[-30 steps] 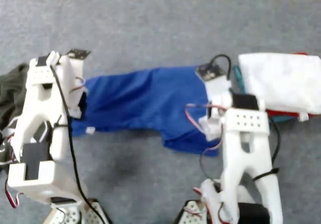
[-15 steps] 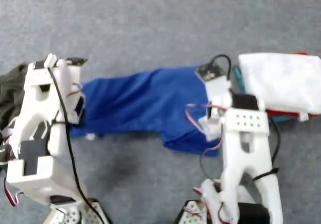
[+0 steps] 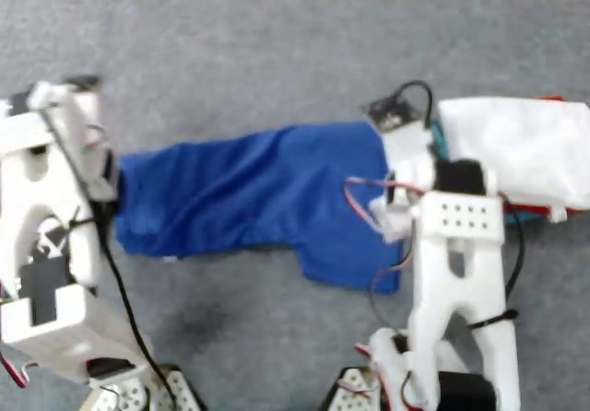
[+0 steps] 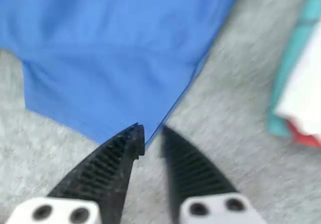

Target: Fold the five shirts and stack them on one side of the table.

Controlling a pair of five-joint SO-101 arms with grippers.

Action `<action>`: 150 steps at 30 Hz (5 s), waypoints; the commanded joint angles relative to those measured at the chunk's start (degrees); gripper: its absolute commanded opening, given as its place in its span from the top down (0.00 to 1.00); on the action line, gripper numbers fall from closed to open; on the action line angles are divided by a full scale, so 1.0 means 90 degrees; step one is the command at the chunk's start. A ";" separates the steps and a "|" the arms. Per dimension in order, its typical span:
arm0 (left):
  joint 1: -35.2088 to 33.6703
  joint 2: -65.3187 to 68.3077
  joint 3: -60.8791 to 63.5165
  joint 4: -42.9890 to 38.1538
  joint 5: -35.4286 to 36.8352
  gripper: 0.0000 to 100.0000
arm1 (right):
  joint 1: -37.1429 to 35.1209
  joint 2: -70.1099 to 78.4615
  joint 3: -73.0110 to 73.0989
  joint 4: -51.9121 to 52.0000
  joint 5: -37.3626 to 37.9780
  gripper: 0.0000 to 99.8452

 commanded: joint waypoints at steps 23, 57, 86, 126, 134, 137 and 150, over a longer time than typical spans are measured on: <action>0.0952 0.1875 0.1236 -0.5929 0.3184 0.97 | -0.0479 0.7770 -0.7458 -0.0440 -0.1612 0.99; 0.0835 0.0596 0.1734 -0.5998 0.3126 0.97 | 0.0000 0.9578 -1.0759 0.1739 -0.1621 0.99; 0.1597 -0.2540 0.4000 -0.5822 0.2422 0.97 | -0.0420 0.6647 -0.8122 0.1788 -0.1221 0.99; 0.1421 -0.2657 0.3844 -0.5421 0.2090 0.97 | -0.0615 0.3785 -0.3932 0.0860 -0.0645 0.99; 0.1744 -0.2901 0.5827 -0.6271 0.2110 0.97 | -0.0664 0.3258 -0.1099 -0.1211 -0.0654 0.99; 0.1646 -0.2559 0.5807 -0.6584 0.2110 0.97 | -0.0576 0.3443 -0.0503 -0.1885 -0.0654 0.99; 0.0913 -0.0928 0.4762 -0.6242 0.1592 0.97 | 0.0186 0.4293 -0.0181 -0.2520 -0.0518 0.99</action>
